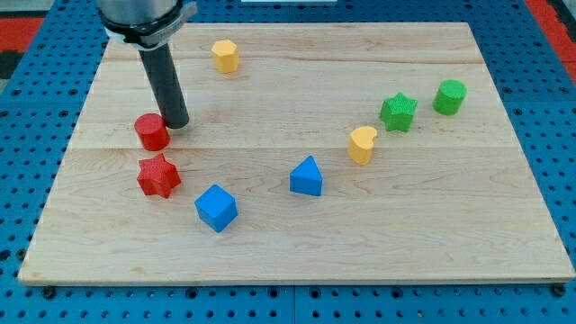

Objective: Move the yellow hexagon closely to the red circle

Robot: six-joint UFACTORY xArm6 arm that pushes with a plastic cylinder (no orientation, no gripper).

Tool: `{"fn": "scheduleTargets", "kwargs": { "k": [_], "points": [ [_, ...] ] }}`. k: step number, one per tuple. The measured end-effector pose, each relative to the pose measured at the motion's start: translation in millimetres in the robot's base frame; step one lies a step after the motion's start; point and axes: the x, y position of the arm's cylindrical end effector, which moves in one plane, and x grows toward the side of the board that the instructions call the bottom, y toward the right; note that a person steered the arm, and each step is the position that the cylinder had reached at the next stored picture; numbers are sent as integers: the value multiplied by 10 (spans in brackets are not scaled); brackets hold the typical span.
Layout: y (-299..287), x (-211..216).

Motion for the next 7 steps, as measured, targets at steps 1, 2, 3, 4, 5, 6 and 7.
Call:
{"fn": "scheduleTargets", "kwargs": {
  "k": [1,2,3,4,5,6,7],
  "points": [
    [274,-433],
    [1011,-949],
    [1013,-1513],
    [252,-1478],
    [-69,-1179],
    [97,-1176],
    [412,-1500]
  ]
}}
